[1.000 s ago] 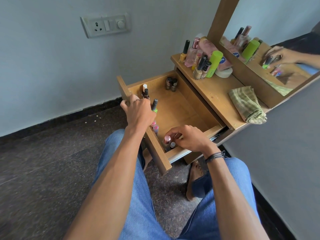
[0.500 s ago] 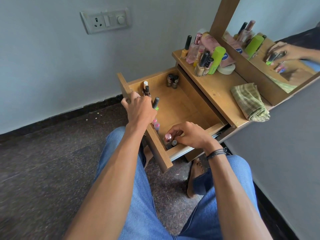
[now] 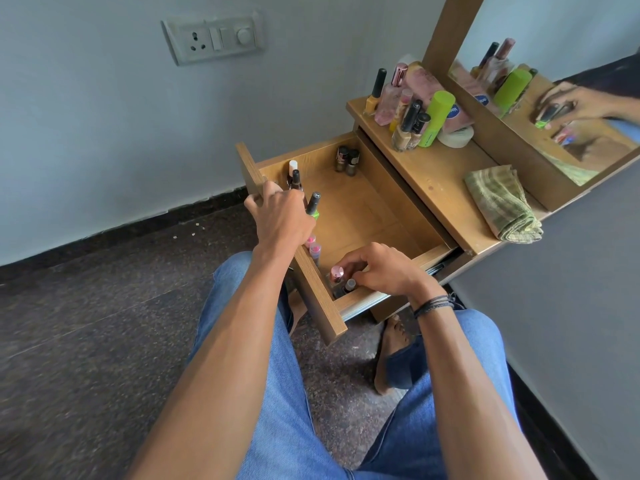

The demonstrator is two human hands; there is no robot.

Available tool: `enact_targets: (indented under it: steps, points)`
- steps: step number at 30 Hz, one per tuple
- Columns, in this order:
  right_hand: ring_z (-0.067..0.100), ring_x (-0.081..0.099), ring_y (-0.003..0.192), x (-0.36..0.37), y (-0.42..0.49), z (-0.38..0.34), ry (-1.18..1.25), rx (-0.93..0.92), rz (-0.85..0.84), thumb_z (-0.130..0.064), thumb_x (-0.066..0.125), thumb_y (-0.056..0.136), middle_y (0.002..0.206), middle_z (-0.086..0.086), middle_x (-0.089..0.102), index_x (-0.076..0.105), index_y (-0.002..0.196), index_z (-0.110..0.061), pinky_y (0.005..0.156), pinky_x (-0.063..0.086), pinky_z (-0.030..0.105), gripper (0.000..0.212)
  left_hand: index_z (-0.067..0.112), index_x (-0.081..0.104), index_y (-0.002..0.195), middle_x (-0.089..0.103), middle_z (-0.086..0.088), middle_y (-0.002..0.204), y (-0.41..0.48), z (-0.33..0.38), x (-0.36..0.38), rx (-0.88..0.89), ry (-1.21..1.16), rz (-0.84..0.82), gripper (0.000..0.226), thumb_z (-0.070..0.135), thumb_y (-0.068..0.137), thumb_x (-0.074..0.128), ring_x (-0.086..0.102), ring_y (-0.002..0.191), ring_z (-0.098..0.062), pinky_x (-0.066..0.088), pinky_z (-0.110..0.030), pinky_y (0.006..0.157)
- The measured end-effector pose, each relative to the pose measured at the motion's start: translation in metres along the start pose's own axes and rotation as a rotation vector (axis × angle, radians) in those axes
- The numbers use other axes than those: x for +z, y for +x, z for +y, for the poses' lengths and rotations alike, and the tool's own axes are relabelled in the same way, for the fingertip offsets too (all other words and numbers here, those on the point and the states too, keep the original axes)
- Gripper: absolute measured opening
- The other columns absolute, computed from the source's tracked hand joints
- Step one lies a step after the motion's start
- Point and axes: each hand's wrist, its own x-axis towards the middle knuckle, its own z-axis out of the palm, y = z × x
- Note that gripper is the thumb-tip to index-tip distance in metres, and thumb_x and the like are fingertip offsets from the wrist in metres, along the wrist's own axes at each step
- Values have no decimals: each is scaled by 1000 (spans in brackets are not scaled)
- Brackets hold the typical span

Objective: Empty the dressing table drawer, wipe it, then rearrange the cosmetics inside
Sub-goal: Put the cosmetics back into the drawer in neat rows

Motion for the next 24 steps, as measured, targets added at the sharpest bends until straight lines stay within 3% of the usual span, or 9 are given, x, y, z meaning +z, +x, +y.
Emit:
enact_targets:
  steps: [7, 12, 24]
  points:
    - [9, 69, 95, 1, -2, 1, -28, -24, 13, -7, 63, 85, 96, -14, 76, 74, 114, -39, 85, 58, 41, 45, 17, 72, 104, 68, -3, 96, 0, 1, -2, -4, -4, 7, 22, 30, 87, 74, 41, 123, -22, 28, -49, 100]
    - [0, 68, 94, 1, -3, -1, -11, -30, 34, -2, 59, 84, 91, -21, 75, 71, 117, -39, 86, 58, 36, 51, 16, 72, 104, 65, -2, 92, -1, 1, -2, -3, -8, 5, 22, 29, 87, 74, 41, 123, -23, 27, -48, 98]
    - [4, 66, 92, 5, -2, -1, -46, -22, 117, -1, 56, 80, 99, -22, 71, 72, 114, -34, 82, 58, 35, 50, 14, 71, 101, 54, 0, 86, -1, 1, -4, 18, 25, -21, 20, 28, 87, 73, 41, 124, -23, 27, -49, 98]
